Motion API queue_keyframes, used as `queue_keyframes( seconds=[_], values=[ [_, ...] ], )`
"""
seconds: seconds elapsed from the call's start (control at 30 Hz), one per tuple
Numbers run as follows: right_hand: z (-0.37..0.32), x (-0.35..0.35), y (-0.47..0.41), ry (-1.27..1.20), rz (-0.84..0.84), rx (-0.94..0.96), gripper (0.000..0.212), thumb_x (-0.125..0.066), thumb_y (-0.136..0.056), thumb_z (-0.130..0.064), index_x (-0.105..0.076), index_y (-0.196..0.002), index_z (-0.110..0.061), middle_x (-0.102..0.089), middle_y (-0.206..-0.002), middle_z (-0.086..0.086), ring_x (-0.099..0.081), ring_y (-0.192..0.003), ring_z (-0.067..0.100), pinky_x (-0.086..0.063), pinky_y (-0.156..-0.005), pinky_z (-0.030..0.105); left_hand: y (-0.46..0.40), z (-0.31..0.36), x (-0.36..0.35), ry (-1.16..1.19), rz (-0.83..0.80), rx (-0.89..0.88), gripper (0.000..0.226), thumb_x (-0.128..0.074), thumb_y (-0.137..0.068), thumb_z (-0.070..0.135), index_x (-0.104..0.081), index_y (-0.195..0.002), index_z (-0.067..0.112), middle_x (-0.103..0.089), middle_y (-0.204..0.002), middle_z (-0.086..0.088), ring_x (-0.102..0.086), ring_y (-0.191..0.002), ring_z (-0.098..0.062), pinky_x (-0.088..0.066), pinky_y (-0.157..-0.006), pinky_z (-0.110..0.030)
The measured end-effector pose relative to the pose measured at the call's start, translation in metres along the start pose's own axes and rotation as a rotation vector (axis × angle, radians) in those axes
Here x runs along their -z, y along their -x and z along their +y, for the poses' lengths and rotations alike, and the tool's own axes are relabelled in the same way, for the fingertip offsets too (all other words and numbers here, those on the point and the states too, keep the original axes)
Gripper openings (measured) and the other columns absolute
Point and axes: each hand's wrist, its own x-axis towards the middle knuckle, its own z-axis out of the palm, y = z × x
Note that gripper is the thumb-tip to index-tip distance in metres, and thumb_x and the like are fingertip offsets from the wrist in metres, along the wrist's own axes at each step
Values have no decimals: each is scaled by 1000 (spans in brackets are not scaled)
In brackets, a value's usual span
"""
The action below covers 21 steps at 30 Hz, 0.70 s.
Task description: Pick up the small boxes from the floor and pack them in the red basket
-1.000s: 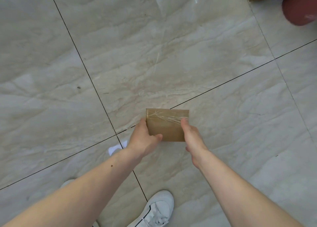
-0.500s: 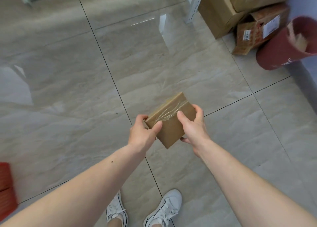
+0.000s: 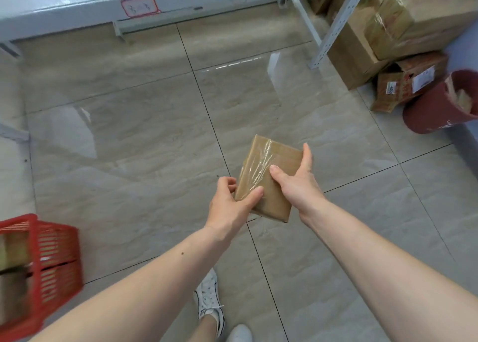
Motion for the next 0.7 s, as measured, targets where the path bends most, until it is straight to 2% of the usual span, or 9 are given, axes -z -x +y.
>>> queue_keyframes(
  seconds=[0.07, 0.1, 0.2, 0.3, 0.4, 0.5, 0.57, 0.7],
  values=[
    [-1, -18, 16, 36, -22, 34, 97, -66, -89, -34, 7, -151, -49, -44, -150, 3, -51, -129, 22, -41, -109, 41, 8, -15, 13, 31, 18, -7, 85, -71, -64, 60, -42, -138, 31, -58, -126, 4, -60, -115, -15, -47, -102, -38],
    [-1, -27, 23, 54, -39, 42, 98, -65, -90, -33, 9, -152, -46, -45, -150, 3, -50, -130, 22, -41, -109, 40, 13, -24, 19, 51, 28, -5, 85, -69, -62, 63, -42, -138, 37, -58, -127, 4, -59, -117, -16, -46, -104, -40],
    [5, -54, 46, 91, -113, 26, 99, -64, -91, -29, 10, -155, -35, -41, -153, 3, -46, -134, 22, -39, -110, 38, 31, -53, 40, 111, 46, -13, 59, -62, -66, 61, -53, -123, 48, -59, -125, 0, -60, -115, -15, -46, -105, -41],
    [9, -83, 74, 106, -159, 22, 100, -69, -88, -28, 3, -158, -23, -34, -156, 1, -44, -136, 21, -40, -107, 35, 49, -77, 66, 201, 89, 6, 66, -60, -64, 63, -52, -128, 47, -58, -129, 1, -61, -113, -12, -46, -104, -39],
    [15, -121, 99, 123, -180, 7, 102, -77, -76, -35, -16, -155, -15, -35, -154, 4, -48, -133, 22, -42, -108, 38, 63, -106, 97, 271, 152, 47, 77, -60, -62, 69, -48, -134, 45, -57, -131, 4, -60, -117, -13, -46, -105, -39],
    [21, -165, 116, 155, -228, 35, 88, -72, -50, -53, -55, -129, -18, -54, -138, 6, -65, -110, 21, -54, -96, 43, 76, -128, 135, 314, 224, 66, 75, -60, -61, 70, -50, -131, 46, -60, -128, 3, -60, -117, -15, -46, -105, -40],
    [24, -195, 127, 155, -274, 63, 77, -67, -46, -55, -62, -114, -20, -58, -132, 6, -69, -101, 20, -56, -92, 43, 83, -141, 162, 344, 258, 62, 75, -60, -61, 69, -51, -132, 44, -60, -128, 2, -61, -116, -15, -47, -104, -40],
    [14, -261, 166, 174, -314, 67, 73, -66, -47, -52, -64, -114, -21, -59, -131, 5, -69, -99, 21, -57, -91, 44, 100, -170, 223, 377, 310, 72, 62, -59, -64, 66, -56, -123, 45, -63, -123, 2, -63, -112, -15, -49, -102, -41]
  ],
)
